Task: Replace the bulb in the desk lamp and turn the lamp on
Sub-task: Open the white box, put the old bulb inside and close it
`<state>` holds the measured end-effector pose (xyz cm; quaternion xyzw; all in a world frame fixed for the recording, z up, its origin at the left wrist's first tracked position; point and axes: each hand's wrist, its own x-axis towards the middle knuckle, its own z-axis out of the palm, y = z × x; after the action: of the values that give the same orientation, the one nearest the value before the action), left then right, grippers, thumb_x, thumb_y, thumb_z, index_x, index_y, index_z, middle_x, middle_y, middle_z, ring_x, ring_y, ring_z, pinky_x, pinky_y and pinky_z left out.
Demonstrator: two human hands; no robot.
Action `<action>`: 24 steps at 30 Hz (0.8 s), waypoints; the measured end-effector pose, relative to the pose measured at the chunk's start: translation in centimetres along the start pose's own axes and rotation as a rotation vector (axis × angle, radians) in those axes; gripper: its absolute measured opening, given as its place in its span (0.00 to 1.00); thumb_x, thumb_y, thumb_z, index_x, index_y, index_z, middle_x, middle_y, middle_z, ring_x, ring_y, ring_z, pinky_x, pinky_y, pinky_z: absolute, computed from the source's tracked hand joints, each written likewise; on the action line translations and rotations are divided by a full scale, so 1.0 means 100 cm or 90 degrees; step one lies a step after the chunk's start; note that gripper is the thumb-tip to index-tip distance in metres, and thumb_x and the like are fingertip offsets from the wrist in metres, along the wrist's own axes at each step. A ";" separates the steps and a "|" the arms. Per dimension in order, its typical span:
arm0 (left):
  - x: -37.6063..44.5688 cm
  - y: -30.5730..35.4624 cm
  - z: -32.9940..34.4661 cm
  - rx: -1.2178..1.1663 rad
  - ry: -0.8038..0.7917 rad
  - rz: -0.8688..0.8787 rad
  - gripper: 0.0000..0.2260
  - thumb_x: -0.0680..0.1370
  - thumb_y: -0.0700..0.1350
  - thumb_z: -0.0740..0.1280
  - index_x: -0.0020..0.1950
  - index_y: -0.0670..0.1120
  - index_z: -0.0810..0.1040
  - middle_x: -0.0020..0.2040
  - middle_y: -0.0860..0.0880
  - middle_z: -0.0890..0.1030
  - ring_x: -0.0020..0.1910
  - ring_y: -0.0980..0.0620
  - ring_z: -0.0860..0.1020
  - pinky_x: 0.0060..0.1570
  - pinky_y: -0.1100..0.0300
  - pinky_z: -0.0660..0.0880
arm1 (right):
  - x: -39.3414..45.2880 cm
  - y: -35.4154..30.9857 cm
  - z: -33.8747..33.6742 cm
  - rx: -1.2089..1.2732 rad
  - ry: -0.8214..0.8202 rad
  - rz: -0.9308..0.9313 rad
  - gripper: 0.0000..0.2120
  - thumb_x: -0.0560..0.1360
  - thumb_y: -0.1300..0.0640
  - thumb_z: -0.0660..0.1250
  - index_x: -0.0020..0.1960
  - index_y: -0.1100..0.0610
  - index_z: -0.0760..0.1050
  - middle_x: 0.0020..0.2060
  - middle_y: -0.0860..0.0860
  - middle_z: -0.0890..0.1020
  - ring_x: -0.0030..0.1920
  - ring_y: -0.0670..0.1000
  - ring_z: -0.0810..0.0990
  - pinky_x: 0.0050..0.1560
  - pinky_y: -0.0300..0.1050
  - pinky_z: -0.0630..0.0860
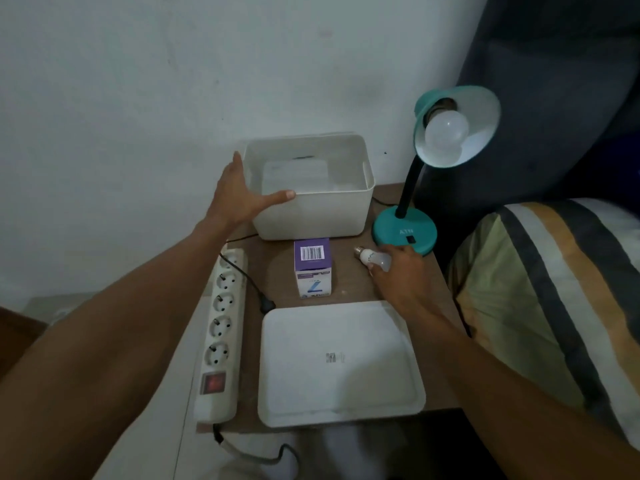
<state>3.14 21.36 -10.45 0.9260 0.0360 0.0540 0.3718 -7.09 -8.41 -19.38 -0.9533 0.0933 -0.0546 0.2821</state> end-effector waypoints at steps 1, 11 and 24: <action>0.004 -0.003 0.002 -0.002 -0.011 0.008 0.64 0.56 0.77 0.76 0.81 0.45 0.58 0.79 0.44 0.68 0.76 0.43 0.68 0.71 0.48 0.70 | 0.000 0.001 0.000 0.009 -0.002 -0.005 0.23 0.75 0.51 0.73 0.68 0.54 0.75 0.60 0.57 0.78 0.57 0.56 0.77 0.50 0.43 0.71; 0.007 -0.013 0.010 -0.086 0.003 0.047 0.56 0.58 0.73 0.79 0.77 0.49 0.64 0.73 0.47 0.75 0.70 0.46 0.75 0.62 0.57 0.75 | -0.004 -0.024 -0.029 0.201 0.085 -0.146 0.21 0.73 0.53 0.74 0.65 0.53 0.78 0.58 0.51 0.81 0.55 0.47 0.77 0.55 0.39 0.77; 0.005 -0.012 0.013 -0.110 0.024 0.054 0.51 0.60 0.69 0.80 0.75 0.49 0.64 0.62 0.57 0.76 0.58 0.56 0.76 0.43 0.74 0.69 | 0.098 -0.146 -0.033 0.214 0.020 -0.189 0.25 0.68 0.51 0.78 0.63 0.53 0.79 0.57 0.53 0.80 0.55 0.50 0.79 0.56 0.46 0.79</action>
<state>3.72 21.35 -12.15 0.8901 -0.0011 0.0900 0.4467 4.12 -0.12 -8.11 -0.8950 -0.0539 -0.1253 0.4247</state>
